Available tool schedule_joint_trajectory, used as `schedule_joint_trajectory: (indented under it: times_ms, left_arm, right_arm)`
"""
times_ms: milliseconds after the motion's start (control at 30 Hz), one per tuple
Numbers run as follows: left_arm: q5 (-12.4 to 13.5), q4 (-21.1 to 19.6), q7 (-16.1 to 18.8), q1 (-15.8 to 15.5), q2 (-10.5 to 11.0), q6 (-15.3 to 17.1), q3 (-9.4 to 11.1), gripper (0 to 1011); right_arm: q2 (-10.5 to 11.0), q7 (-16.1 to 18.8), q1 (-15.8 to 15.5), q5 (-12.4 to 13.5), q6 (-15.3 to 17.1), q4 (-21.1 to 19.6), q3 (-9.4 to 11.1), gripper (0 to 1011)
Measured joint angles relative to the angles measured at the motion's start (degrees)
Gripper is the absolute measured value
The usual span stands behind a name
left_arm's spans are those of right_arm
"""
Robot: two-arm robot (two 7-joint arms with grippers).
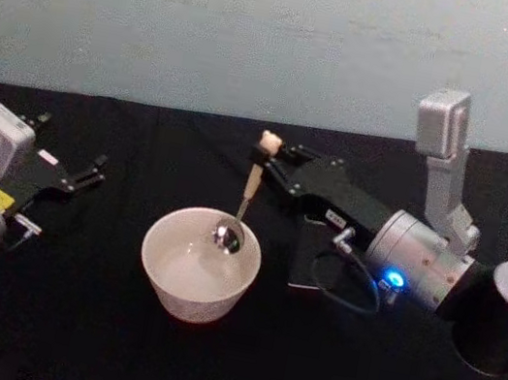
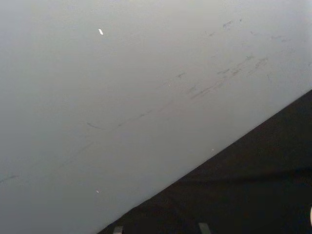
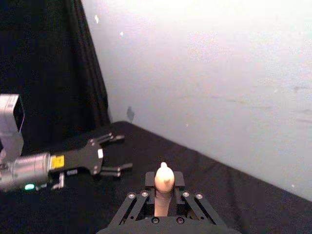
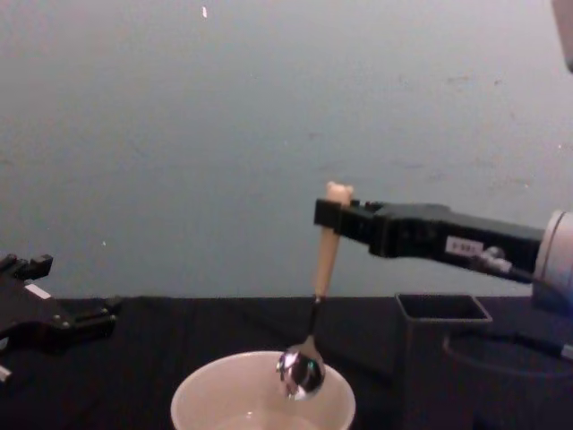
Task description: Pick up the stirring spoon with one hand, stir inside the cup, then place it back in its original position.
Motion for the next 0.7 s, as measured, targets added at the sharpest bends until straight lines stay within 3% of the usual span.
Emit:
schedule_joint_trajectory:
  times_ms: [200,700]
  left_arm:
    - [0.0,0.0,0.0,0.0,0.0,0.0,0.0,1001]
    - [0.0,0.0,0.0,0.0,0.0,0.0,0.0,1001]
  right_arm:
    - [0.3,-1.0,0.1,3.3,-0.3,-0.9,2.1,214]
    - [2.1,-4.6,-0.7,8.1,-2.4,-4.2,7.3,214]
